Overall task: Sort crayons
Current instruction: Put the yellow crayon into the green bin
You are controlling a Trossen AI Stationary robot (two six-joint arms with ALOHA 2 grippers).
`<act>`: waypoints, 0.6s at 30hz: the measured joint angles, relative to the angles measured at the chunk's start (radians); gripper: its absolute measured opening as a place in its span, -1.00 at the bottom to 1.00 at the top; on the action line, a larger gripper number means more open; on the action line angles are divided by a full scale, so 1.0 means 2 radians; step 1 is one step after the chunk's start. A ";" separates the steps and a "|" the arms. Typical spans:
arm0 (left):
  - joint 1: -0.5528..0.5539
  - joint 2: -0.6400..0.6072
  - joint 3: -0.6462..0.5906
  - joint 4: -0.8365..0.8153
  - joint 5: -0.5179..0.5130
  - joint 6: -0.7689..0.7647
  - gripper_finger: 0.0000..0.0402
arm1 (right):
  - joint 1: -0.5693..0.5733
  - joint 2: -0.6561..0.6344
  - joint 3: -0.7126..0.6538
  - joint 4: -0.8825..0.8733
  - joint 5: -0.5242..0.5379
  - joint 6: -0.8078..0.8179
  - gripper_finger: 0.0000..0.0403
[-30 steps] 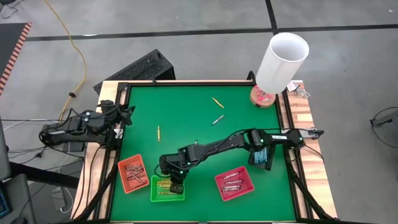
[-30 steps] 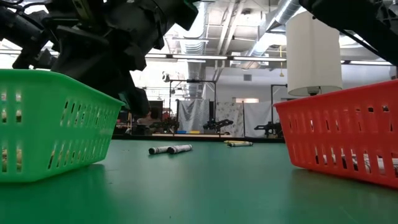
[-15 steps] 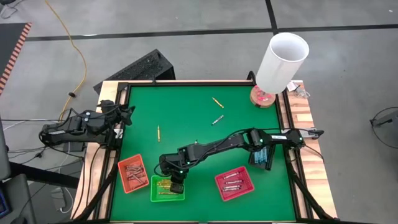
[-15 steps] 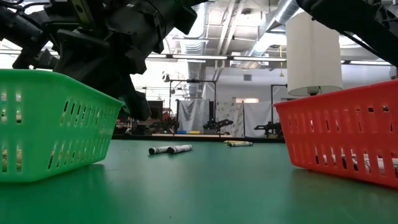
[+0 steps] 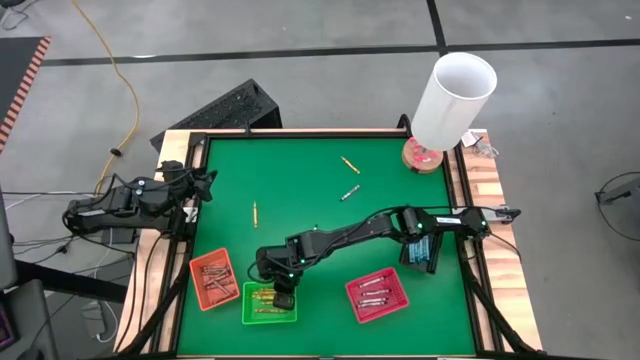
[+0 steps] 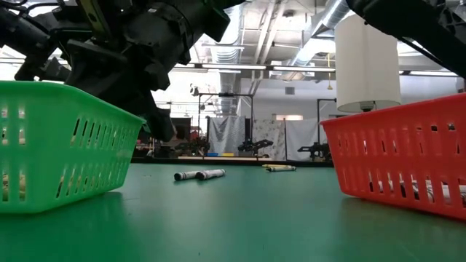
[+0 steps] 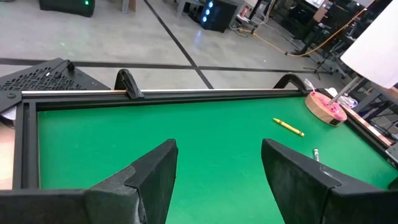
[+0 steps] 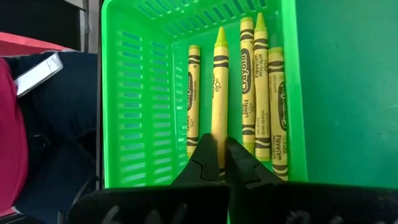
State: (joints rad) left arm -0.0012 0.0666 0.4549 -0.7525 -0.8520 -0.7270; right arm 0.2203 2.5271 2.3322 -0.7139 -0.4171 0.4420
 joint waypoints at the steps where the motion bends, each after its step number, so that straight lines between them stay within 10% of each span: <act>1: 0.000 0.000 0.000 0.000 0.000 0.000 0.11 | 0.000 0.000 0.000 0.000 0.000 0.000 -0.98; 18: 0.000 0.000 0.000 0.000 0.000 0.000 0.11 | 0.000 -0.001 0.000 0.007 -0.001 0.001 -0.89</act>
State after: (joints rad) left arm -0.0013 0.0666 0.4549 -0.7525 -0.8520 -0.7265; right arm 0.2203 2.5259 2.3322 -0.6999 -0.4183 0.4446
